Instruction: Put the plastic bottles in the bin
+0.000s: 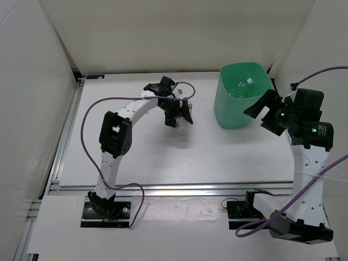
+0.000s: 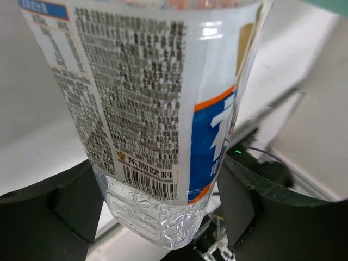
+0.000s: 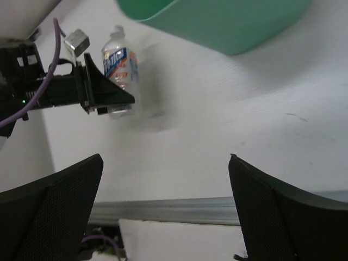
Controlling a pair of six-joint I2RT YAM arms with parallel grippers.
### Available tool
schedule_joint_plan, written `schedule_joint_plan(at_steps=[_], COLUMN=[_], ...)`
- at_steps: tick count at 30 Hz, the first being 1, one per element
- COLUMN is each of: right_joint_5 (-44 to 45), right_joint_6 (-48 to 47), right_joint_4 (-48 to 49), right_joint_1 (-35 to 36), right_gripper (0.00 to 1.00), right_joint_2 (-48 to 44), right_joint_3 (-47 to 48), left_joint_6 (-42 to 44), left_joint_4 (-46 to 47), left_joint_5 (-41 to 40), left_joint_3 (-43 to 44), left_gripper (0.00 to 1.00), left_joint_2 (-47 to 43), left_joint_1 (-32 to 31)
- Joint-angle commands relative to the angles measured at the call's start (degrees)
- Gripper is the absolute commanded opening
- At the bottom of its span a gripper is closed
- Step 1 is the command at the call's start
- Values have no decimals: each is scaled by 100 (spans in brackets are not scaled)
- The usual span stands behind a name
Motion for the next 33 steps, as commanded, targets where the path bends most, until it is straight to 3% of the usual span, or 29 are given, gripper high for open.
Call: schedule_joint_plan(at_steps=[1,7,14,21,33], right_joint_5=[-1812,-4046,-4988,-5051,-4664], right_joint_6=[205,979,2051,2255,2088], right_joint_4=[916,2235,4045,4479,4708], right_joint_1=[-20,-20,32,752,1623], right_gripper=[100,100,100,100,100], right_joint_2=[96,465,1264,2099,2925], right_joint_3=[-242,-928,-1036,0,335], left_joint_6=[-233,-234,-294,-427,-533], left_joint_4=[448,696,1029,1381,1381], left_joint_5=[604,1562,2459,2942,3330], left_joint_3=[-83,-374,-663,-831,-453], left_gripper=[47,46,43,43,43], left_joint_2=[-1560,-2501,-2933,-3118,-2828], left_joint_1=[31,31,31,-92,-382])
